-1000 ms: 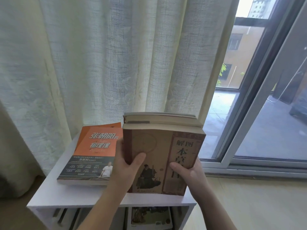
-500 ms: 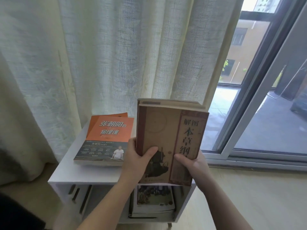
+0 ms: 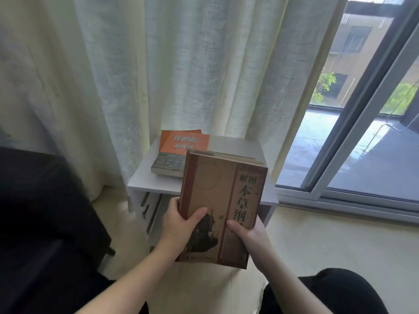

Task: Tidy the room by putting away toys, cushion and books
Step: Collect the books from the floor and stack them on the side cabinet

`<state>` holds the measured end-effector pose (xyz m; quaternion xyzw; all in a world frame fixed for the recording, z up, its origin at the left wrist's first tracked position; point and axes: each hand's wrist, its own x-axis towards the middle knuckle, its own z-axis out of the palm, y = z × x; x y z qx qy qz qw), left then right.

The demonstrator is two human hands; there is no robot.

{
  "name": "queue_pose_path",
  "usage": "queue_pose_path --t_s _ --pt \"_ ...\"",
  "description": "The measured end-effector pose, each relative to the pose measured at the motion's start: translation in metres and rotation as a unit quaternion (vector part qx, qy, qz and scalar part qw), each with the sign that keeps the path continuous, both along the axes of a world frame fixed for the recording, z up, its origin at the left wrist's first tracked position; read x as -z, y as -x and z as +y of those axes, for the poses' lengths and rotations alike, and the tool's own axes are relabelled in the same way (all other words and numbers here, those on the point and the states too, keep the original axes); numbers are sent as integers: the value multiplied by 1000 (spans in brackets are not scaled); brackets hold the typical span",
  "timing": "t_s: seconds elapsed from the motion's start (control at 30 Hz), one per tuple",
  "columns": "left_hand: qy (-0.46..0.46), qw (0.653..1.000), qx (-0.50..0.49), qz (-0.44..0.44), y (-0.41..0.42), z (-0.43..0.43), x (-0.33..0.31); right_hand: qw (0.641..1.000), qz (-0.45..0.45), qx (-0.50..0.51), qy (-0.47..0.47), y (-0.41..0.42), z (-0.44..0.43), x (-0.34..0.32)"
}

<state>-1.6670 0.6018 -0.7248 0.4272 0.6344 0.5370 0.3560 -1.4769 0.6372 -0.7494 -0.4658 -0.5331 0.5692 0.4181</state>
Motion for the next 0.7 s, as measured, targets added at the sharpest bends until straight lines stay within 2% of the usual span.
queue_pose_path --t_s 0.3,0.7 --pt "149 988 -45 5 36 -59 82 987 -25 -70 139 40 -43 78" --pt "344 936 -55 -54 74 -26 154 955 -54 -118 268 74 -19 149"
